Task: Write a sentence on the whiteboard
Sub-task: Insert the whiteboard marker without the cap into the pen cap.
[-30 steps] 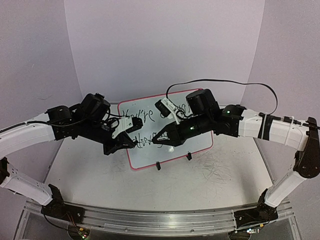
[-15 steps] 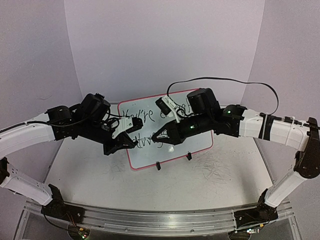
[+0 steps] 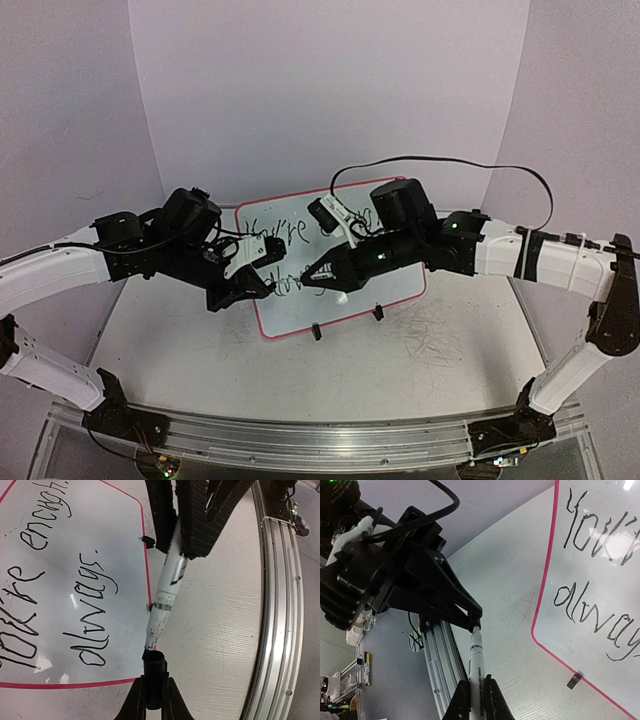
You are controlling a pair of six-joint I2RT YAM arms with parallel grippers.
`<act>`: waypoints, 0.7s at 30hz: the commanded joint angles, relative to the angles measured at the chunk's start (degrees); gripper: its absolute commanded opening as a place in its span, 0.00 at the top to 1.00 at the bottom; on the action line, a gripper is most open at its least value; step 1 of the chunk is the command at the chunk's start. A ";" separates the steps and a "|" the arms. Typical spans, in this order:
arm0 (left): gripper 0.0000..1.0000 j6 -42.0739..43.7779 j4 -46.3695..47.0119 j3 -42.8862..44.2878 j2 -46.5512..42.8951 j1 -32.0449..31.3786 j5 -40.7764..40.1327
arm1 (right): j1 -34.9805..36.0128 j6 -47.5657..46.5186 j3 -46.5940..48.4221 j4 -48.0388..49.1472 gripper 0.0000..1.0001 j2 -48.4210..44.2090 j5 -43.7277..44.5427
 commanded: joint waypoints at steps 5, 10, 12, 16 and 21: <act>1.00 -0.43 2.20 0.52 -2.38 -0.40 0.04 | 0.84 0.09 -1.17 1.20 1.00 -0.18 -0.09; 1.00 -0.62 2.25 0.46 -2.45 -0.41 0.20 | 0.84 0.37 -1.75 1.19 1.00 -0.87 -0.06; 1.00 -0.67 2.17 0.53 -2.45 -0.41 0.05 | 0.78 0.45 -2.08 1.19 1.00 -0.86 -0.16; 1.00 -0.80 2.17 0.44 -2.80 -0.41 0.01 | 0.84 0.34 -2.28 1.12 1.00 -1.17 0.13; 1.00 -0.52 2.17 0.77 -2.76 -0.78 0.36 | 0.81 0.21 -1.86 1.06 1.00 -0.58 -0.21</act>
